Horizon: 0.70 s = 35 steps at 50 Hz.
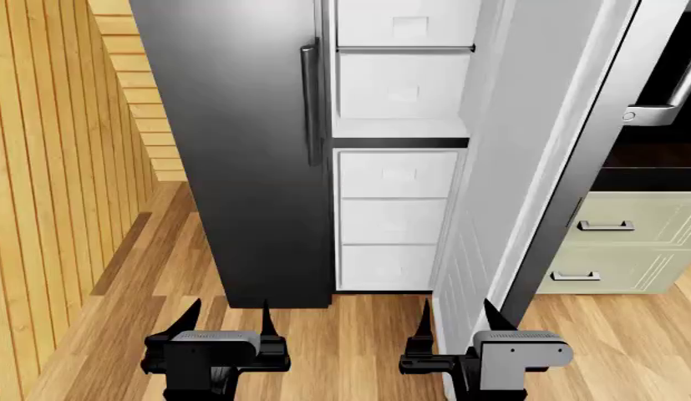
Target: Close the fridge door
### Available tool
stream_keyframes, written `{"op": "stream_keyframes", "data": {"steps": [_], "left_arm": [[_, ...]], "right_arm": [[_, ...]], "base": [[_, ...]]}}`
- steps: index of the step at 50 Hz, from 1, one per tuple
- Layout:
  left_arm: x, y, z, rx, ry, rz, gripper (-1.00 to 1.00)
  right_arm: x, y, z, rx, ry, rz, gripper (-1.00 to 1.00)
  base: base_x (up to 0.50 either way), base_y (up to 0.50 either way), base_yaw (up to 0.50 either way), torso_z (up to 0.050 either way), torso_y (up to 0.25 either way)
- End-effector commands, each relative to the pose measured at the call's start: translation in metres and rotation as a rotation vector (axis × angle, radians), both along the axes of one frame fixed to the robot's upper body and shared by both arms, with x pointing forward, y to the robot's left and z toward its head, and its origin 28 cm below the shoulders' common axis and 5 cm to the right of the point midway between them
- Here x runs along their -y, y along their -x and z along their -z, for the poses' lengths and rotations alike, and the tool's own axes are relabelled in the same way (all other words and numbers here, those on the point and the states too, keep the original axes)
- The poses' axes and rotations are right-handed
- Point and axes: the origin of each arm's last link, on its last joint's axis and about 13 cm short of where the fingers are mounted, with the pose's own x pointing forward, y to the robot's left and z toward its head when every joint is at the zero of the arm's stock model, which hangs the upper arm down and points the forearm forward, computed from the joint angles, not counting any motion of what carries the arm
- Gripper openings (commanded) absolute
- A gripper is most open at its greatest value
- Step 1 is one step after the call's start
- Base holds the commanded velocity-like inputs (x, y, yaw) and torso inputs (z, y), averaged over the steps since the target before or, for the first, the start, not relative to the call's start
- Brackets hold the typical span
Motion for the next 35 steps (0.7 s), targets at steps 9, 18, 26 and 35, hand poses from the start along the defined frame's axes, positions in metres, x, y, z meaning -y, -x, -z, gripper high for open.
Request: {"op": "stream_keyframes", "data": {"steps": [9, 18, 26, 35], "left_arm": [[-0.0006, -0.0006, 0.0003, -0.002, 0.003, -0.008, 1.00], [-0.0008, -0.0010, 0.0009, -0.011, -0.007, -0.012, 1.00], [-0.0005, -0.0007, 0.0009, -0.014, -0.010, -0.013, 1.00], [-0.0005, -0.0010, 0.0010, -0.015, -0.012, -0.013, 1.00]], "right_arm": [[0.0000, -0.0013, 0.0007, -0.016, 0.003, 0.026, 1.00], [0.0003, -0.0016, 0.0005, -0.023, 0.000, 0.041, 1.00], [0.0002, -0.0016, 0.0002, -0.024, -0.001, 0.041, 1.00], [0.0001, -0.0018, 0.0002, -0.024, -0.003, 0.039, 1.00]], "base": [[0.00, 0.00, 0.00, 0.000, 0.000], [0.00, 0.00, 0.00, 0.000, 0.000], [0.00, -0.14, 0.00, 0.000, 0.000], [0.00, -0.15, 0.00, 0.000, 0.000]]}}
